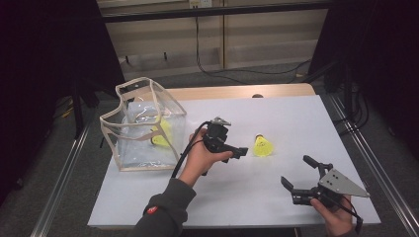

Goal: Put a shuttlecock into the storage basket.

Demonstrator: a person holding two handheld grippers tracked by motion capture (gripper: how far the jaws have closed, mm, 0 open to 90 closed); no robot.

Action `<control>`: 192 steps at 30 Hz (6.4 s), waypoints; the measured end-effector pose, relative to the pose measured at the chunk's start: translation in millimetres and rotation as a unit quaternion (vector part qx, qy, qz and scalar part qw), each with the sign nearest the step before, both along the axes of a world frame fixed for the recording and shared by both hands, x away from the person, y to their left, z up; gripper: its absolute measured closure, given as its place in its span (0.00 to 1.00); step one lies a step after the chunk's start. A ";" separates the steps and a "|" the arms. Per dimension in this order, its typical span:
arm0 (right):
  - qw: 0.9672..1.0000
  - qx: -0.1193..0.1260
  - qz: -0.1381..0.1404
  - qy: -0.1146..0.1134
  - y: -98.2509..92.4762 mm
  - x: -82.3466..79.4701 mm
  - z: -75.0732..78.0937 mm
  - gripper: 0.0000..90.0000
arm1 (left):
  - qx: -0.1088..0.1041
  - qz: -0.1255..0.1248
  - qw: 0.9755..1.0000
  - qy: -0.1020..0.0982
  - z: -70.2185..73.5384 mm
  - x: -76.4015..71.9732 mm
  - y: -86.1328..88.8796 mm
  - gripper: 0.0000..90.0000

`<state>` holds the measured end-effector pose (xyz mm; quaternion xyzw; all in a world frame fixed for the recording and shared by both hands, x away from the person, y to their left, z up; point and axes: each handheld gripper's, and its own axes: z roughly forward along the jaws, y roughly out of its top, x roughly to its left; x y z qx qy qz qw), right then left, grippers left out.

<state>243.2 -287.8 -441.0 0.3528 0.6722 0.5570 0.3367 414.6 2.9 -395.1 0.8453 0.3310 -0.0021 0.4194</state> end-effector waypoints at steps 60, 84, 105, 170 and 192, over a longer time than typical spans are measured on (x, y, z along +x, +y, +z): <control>1.000 0.000 0.000 0.000 -0.1 0.4 -0.2 0.03 | 0.007 0.015 0.999 -0.031 -43.3 3.3 -46.6 0.34; 1.000 0.000 -0.001 -0.001 -1.4 0.5 0.1 0.03 | -0.007 0.034 0.999 -0.028 -55.5 10.2 -63.6 0.57; 1.000 0.003 -0.001 -0.001 -2.5 0.4 0.3 0.03 | -0.020 0.051 0.998 -0.032 -63.6 17.3 -68.3 0.95; 1.000 -0.001 0.001 0.001 -0.1 2.6 -0.8 0.03 | -0.041 -0.016 0.998 0.037 17.4 8.2 5.6 0.98; 1.000 -0.004 0.001 0.002 0.4 2.2 -0.5 0.03 | -0.032 -0.018 0.998 0.051 40.4 8.9 31.1 0.98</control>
